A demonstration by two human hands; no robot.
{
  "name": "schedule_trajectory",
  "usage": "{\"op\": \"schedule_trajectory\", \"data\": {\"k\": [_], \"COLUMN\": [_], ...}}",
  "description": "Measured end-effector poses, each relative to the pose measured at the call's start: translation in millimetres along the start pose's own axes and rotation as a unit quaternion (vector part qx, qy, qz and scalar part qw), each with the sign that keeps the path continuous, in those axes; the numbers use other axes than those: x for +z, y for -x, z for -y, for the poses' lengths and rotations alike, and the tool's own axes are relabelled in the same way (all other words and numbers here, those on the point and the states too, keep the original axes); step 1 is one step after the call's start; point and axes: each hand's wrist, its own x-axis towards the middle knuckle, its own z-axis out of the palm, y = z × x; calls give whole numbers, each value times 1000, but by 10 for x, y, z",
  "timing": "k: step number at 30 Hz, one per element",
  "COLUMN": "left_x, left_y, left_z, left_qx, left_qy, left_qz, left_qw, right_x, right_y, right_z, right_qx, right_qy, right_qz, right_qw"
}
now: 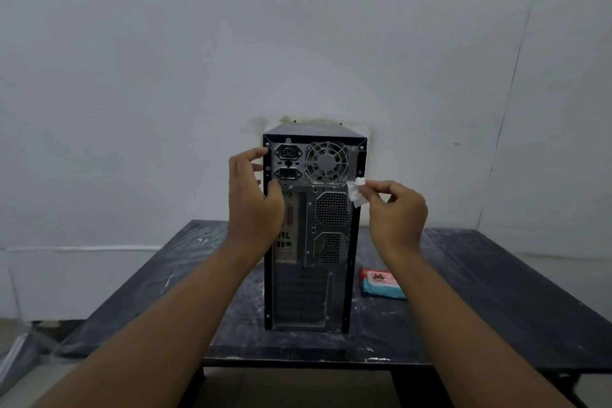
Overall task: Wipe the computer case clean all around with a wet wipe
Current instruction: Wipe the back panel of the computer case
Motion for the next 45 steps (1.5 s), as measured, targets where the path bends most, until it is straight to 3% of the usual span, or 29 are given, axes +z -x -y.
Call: {"op": "schedule_trajectory", "data": {"k": [4,7,10,17,27,31,36,40,45], "left_x": [2,-1,11,112,159,133,49,-47,-173], "left_y": [-76,-277,-518,-731,-827,-845,-904,-1002,-957], "left_z": [-127,-218,-286,-201,-201,-199,-158,-114,-25], "left_qx": [110,237,283,281,253,243,276,262,203], "left_qy": [-62,-162,-223,-212,-153,-127,-170,-191,-172], "left_qz": [10,49,63,71,11,41,90,68,19], "left_qw": [992,957,931,933,955,961,942,944,964], "right_x": [45,191,360,449,417,485,530,611,764], "right_y": [-94,-269,-421,-436,-528,-472,-429,-392,-213], "right_z": [309,581,721,673,679,675,725,769,806], "right_qx": [-105,-187,-228,-241,-266,-273,-266,-276,-285], "right_qy": [31,47,73,109,157,205,238,257,255], "right_qz": [-54,-38,-24,46,30,18,-9,-17,35], "right_qw": [992,981,971,963,951,940,934,926,923]}}
